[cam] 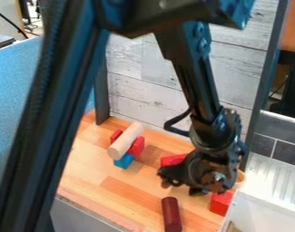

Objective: Move the red arch to the top

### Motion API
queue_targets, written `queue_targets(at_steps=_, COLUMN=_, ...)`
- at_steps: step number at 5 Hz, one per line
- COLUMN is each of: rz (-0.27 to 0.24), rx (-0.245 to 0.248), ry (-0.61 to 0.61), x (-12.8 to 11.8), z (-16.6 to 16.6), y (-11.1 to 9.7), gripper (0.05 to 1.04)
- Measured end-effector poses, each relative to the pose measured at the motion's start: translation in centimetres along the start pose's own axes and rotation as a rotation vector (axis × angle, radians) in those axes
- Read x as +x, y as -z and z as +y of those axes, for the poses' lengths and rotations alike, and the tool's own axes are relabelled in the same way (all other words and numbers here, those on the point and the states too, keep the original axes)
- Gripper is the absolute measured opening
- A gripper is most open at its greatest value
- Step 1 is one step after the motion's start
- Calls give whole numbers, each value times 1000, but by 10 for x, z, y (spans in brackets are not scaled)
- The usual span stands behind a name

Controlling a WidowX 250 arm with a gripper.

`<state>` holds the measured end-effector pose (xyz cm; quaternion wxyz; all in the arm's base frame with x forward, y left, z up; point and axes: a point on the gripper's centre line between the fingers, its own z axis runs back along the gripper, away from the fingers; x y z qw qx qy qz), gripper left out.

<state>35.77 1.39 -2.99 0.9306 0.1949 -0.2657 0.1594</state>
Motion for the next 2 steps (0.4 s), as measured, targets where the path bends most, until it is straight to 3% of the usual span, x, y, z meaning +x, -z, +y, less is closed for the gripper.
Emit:
queue_targets(at_steps=1, rz=90, rx=-119, ry=132, x=27, z=11, y=-23, gripper=1003)
queue_targets(at_steps=2, rz=196, rx=-266, ry=297, x=43, z=16, y=-27, gripper=1000)
